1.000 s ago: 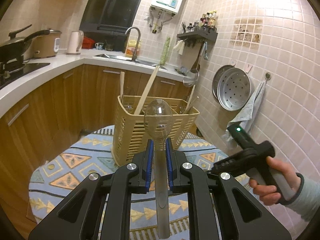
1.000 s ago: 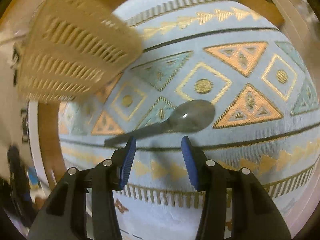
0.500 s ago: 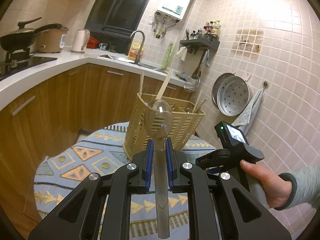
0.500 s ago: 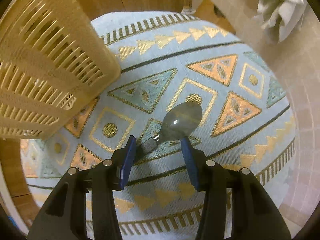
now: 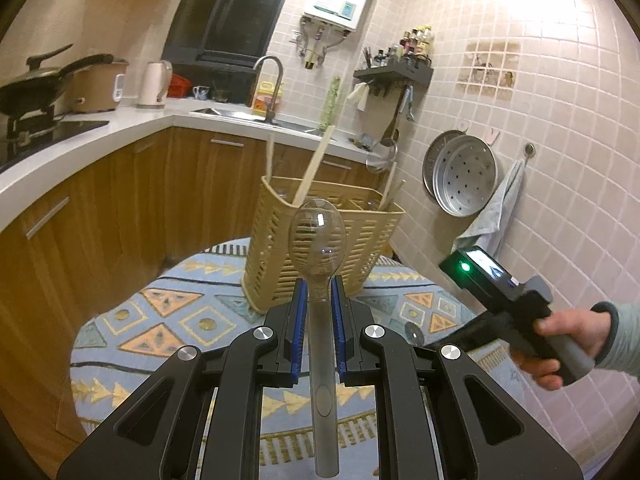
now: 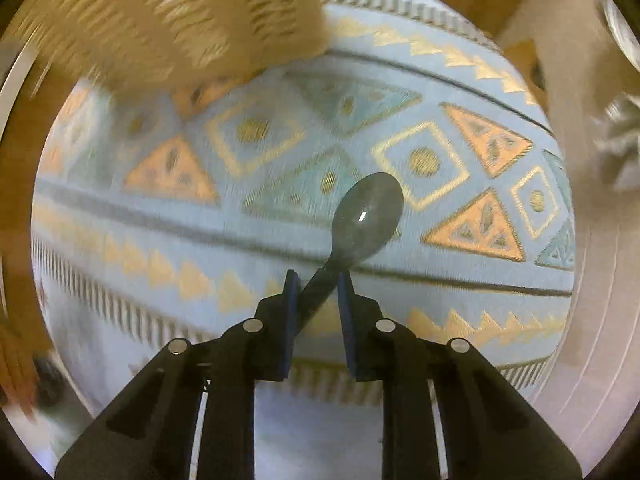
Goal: Organize utensils
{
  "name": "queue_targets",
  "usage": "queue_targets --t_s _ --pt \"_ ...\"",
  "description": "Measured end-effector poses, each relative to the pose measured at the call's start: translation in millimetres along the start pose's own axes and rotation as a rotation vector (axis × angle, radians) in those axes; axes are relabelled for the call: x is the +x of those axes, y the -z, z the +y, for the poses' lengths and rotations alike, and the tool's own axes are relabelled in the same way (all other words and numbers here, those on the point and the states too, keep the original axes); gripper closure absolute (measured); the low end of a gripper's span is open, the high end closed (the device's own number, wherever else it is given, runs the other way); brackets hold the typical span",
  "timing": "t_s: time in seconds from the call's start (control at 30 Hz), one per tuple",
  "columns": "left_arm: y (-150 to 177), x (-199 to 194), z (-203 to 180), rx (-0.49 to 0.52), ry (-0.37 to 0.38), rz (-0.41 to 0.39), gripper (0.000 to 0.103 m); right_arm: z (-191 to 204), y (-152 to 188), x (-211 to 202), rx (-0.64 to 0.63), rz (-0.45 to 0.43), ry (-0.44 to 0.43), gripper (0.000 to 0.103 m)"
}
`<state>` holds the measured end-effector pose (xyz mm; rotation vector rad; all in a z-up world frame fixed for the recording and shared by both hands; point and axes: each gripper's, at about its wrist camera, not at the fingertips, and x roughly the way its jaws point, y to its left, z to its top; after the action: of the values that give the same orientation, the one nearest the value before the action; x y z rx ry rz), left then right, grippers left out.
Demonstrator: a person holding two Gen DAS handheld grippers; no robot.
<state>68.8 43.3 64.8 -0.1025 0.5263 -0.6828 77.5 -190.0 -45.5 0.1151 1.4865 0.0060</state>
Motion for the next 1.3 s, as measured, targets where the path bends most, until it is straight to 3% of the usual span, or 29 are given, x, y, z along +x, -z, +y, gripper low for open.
queue_targets --t_s 0.1,0.33,0.43,0.47,0.6,0.67,0.73,0.8,1.0,1.2,1.3 --pt "-1 4 -9 0.024 0.003 0.011 0.092 -9 21 0 -0.022 0.007 0.008 0.085" --pt "-5 16 -27 0.058 0.001 0.026 0.092 -48 26 -3 0.166 0.04 -0.186 0.08" --pt "-6 20 -30 0.064 0.004 0.028 0.092 -46 22 -4 0.19 0.055 -0.147 0.08" --pt "-6 21 -31 0.064 0.005 0.029 0.092 -49 6 -5 0.199 0.056 -0.134 0.08" --pt "-6 25 -29 0.05 0.015 0.027 0.092 -21 3 -12 0.206 0.043 -0.026 0.08" --pt "-6 27 -29 0.047 0.013 0.026 0.092 6 4 -11 0.182 0.019 0.031 0.091" --pt "-5 26 -28 0.046 0.008 0.021 0.092 14 9 -14 0.155 0.003 0.036 0.092" --pt "-6 25 -25 0.034 0.001 0.013 0.092 23 11 -16 0.148 -0.014 -0.012 0.093" --pt "-26 14 -23 0.004 -0.014 -0.074 0.092 39 26 -73 0.052 -0.206 -0.18 0.093" --pt "-64 7 -29 -0.04 -0.021 -0.239 0.092 59 31 -148 -0.079 -0.514 -0.354 0.093" --pt "-82 11 -37 -0.05 -0.043 -0.322 0.092 52 9 -171 -0.085 -0.659 -0.436 0.093"
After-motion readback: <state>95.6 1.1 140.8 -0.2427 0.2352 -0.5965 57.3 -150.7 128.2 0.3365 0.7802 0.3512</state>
